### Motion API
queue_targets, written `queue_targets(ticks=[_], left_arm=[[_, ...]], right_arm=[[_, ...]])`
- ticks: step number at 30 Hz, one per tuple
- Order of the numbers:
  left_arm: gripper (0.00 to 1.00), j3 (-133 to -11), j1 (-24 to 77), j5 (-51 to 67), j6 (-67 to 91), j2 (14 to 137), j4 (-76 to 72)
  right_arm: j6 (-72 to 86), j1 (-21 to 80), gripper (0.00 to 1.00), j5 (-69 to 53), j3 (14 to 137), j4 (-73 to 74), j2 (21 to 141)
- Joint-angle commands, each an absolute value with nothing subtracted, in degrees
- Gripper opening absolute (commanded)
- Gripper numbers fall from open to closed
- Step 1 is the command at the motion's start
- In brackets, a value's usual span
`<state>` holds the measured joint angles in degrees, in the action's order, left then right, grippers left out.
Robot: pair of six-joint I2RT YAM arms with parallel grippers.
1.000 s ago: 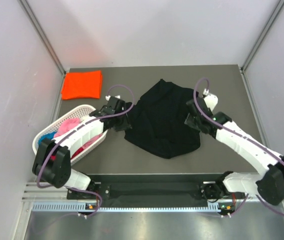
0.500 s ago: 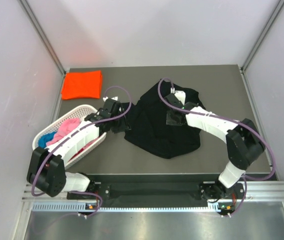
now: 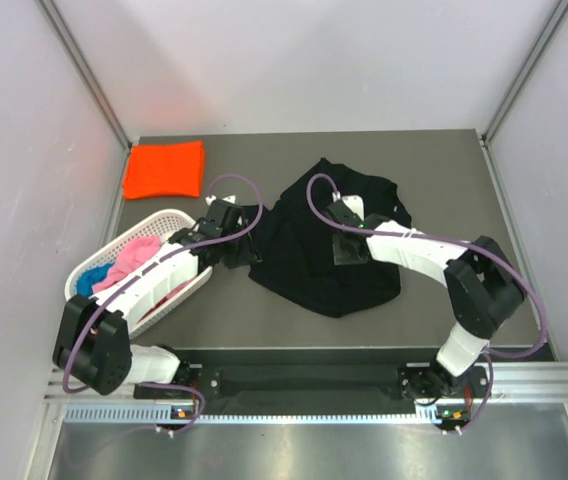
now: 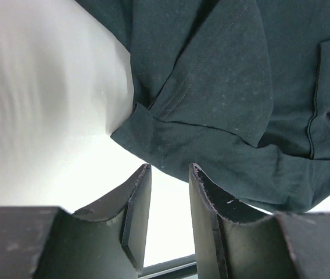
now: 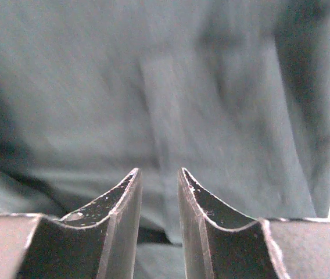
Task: Fold and stack the t-shirts
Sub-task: Flatten the tshirt out
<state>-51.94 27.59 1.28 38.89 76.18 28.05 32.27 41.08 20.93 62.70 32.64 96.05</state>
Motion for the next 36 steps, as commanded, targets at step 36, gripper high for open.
queue_targets(ticks=[36], left_arm=[[0.38,-49.57,27.86,2.46,39.73,72.33,25.31]], right_arm=[[31.38,39.73,0.33,33.31,75.15,28.21,113.02]])
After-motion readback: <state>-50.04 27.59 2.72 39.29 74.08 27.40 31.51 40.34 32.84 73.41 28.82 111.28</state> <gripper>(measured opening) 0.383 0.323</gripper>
